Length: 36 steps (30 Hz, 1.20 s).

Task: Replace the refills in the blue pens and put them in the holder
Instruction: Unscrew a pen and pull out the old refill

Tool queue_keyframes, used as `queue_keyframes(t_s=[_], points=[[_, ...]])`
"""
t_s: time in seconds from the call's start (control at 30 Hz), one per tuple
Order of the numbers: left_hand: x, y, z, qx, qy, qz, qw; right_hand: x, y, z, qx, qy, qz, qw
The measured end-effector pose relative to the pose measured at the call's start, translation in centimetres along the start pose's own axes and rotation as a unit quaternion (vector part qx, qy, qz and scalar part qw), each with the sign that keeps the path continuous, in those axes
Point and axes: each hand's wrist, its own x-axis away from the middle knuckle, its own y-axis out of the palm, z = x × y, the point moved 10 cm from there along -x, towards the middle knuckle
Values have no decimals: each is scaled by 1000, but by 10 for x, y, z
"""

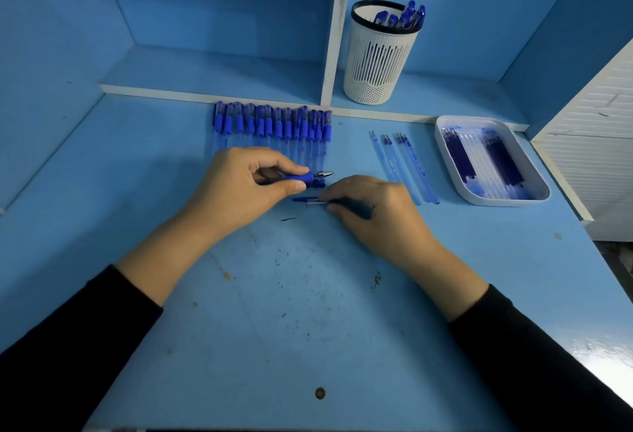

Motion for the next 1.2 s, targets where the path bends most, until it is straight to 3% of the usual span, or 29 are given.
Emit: queue_keyframes(t_s=[0.3,0.53,0.83,1.2], points=[[0,0,-1,18,-5,-7,1000,9,-27,33,-185,174,81,964],[1,9,3,17,17,-31,999,5,-29,25,-160,143,77,974],[6,15,13,16,67,-17,997,8,-20,22,-212,139,70,965],[-1,22,8,12,51,-32,998,9,-16,25,-213,150,77,962]])
